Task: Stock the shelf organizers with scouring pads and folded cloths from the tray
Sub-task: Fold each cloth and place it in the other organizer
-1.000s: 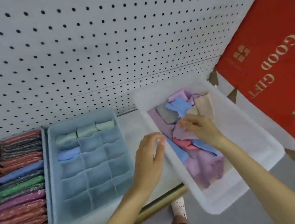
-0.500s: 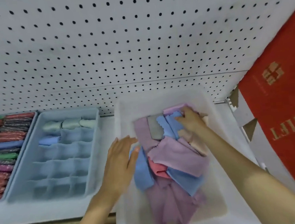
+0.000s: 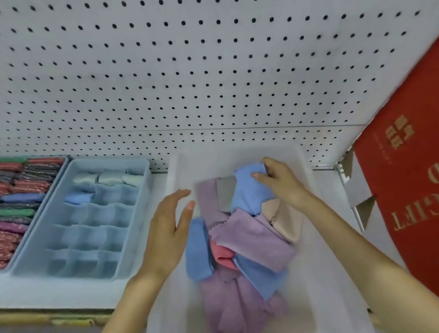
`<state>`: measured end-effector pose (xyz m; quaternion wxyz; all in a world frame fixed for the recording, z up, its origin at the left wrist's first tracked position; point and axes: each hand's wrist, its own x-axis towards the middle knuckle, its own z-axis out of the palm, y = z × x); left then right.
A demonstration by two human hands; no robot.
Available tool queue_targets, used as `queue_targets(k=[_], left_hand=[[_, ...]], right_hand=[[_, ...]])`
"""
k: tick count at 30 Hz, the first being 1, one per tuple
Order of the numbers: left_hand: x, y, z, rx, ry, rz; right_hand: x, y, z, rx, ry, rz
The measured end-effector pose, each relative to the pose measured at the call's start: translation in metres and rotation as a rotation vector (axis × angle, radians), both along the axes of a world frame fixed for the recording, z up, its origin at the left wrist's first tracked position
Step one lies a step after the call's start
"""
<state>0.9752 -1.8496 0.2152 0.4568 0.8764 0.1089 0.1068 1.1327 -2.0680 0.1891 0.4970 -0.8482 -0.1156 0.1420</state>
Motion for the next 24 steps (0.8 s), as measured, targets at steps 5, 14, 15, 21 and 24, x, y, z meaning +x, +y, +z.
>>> queue_targets(k=[5, 14, 15, 21, 24], left_hand=[[0.031, -0.015, 0.034, -0.398, 0.049, -0.099], [0.038, -0.006, 0.094, -0.972, 0.245, -0.638], [0.035, -0.006, 0.099, -0.987, 0.256, -0.620], [0.014, -0.003, 0.103, -0.914, 0.247, -0.453], [0.001, -0.011, 0.104, -0.843, 0.117, -0.313]], right_hand=[[-0.042, 0.003, 0.101, 0.257, -0.086, 0.262], [-0.098, 0.002, 0.196, 0.480, -0.057, 0.244], [-0.102, 0.003, 0.196, 0.480, -0.046, 0.211], [-0.126, 0.006, 0.172, 0.426, -0.075, -0.107], [-0.136, 0.012, 0.157, 0.278, -0.258, -0.308]])
